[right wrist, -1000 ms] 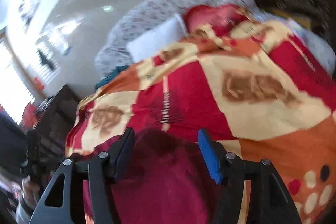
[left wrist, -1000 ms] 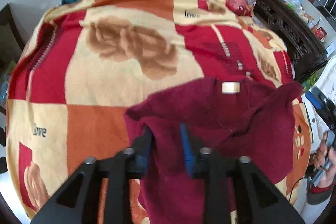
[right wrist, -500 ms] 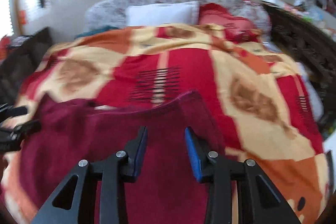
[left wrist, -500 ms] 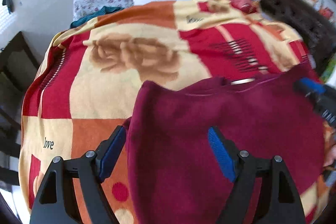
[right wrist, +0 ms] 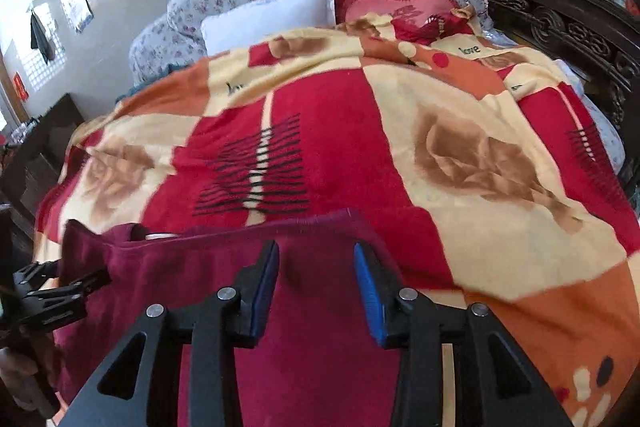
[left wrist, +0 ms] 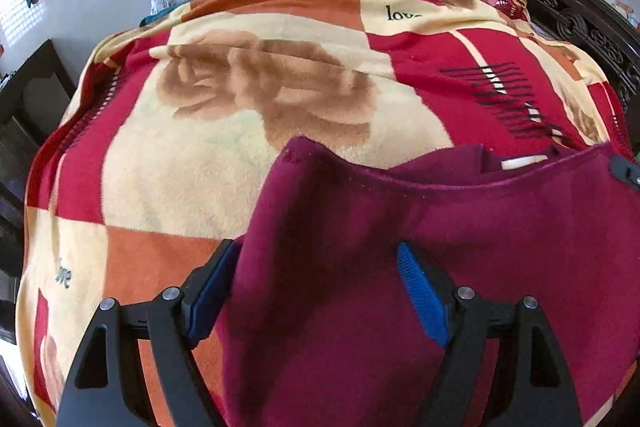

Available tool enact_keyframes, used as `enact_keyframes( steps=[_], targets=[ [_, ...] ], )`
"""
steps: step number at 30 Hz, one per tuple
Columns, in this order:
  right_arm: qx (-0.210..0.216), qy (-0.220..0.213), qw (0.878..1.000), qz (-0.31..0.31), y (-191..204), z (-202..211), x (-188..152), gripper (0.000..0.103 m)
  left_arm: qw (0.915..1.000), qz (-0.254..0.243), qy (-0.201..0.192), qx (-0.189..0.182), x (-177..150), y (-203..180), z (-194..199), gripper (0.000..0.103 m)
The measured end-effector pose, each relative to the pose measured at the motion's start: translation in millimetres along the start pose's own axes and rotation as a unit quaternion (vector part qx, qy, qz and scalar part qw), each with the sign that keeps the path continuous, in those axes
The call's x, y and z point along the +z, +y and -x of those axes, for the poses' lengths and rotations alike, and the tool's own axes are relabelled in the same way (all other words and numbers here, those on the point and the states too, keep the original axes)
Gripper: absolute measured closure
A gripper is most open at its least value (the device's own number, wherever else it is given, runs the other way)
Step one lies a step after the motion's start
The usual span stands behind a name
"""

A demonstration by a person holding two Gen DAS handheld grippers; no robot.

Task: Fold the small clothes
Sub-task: 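Lay the hem down near the collar and open both grippers, then move the left gripper to the side edge of the folded sweatshirt and grasp it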

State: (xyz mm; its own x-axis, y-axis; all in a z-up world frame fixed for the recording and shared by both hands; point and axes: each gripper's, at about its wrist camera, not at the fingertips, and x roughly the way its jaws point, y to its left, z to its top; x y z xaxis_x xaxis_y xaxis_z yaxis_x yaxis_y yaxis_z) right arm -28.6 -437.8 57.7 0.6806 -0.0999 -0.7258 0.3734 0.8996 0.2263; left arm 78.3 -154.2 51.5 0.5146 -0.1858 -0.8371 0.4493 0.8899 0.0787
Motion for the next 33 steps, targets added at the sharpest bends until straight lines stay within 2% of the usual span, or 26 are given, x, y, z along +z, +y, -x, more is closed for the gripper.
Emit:
enact_keyframes(
  steps=[2,7,16,21,25,29,33],
  targets=[
    [0.009,-0.003,1.000,0.010,5,20,-9,0.056,0.9999,-0.014,-0.006,0.005,-6,-2,11,0.023],
    [0.011,0.012,0.999,0.038,17,54,-45,0.054,0.9988,-0.041,-0.024,0.012,-25,-6,41,0.023],
    [0.005,0.027,0.999,0.037,17,70,-90,0.054,0.9991,-0.034,-0.027,-0.001,-62,-1,63,0.023],
    [0.003,0.027,1.000,0.012,5,70,-98,0.053,0.9993,-0.032,-0.018,0.002,-77,2,60,0.023],
    [0.000,0.038,0.999,0.007,0,55,-100,0.052,0.9997,-0.024,-0.007,0.002,-83,6,52,0.023],
    [-0.013,0.036,0.999,0.028,6,44,-101,0.049,0.9998,0.008,0.009,-0.018,-91,15,42,0.023],
    [-0.018,0.041,0.998,0.034,14,55,-100,0.048,0.9990,0.024,0.021,-0.032,-97,23,48,0.023]
  ],
)
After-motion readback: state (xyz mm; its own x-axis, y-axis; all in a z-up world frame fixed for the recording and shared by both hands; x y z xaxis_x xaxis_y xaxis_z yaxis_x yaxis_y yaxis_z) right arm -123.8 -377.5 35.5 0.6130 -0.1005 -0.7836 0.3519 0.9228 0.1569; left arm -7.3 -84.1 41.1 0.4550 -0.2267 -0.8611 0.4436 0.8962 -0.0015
